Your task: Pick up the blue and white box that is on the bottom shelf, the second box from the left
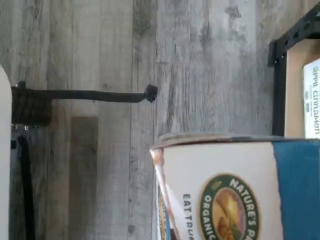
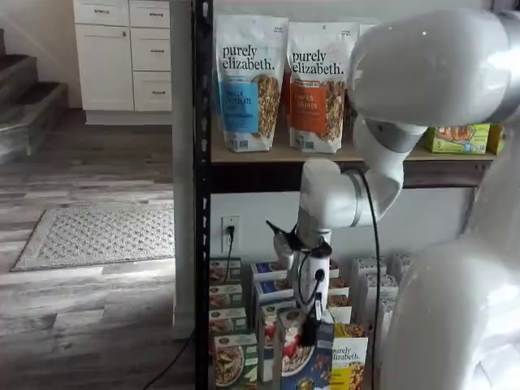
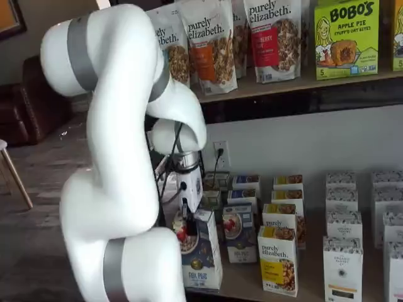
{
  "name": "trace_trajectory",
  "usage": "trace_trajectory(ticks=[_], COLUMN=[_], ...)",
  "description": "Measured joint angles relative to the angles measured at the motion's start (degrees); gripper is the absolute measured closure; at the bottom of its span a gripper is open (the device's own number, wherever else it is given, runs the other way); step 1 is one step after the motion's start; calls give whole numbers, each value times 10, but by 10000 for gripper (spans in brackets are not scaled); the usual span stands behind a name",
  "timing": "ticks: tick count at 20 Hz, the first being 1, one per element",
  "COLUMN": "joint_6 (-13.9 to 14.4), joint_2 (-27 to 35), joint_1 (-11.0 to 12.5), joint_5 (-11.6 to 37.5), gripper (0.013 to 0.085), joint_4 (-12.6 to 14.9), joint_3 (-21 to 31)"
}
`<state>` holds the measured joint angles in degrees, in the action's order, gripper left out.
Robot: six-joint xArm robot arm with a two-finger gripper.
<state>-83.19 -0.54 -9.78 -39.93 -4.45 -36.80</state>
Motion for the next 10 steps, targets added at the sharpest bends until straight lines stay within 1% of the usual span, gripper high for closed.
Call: trace_trajectory(ticks=[5, 10], joint_6=[6, 4], joint_2=[-74, -129], joint_1=[-3, -4], joint_5=[-73, -117], gripper=[570, 570], joint_4=[-1, -13], joint_3=[1, 2])
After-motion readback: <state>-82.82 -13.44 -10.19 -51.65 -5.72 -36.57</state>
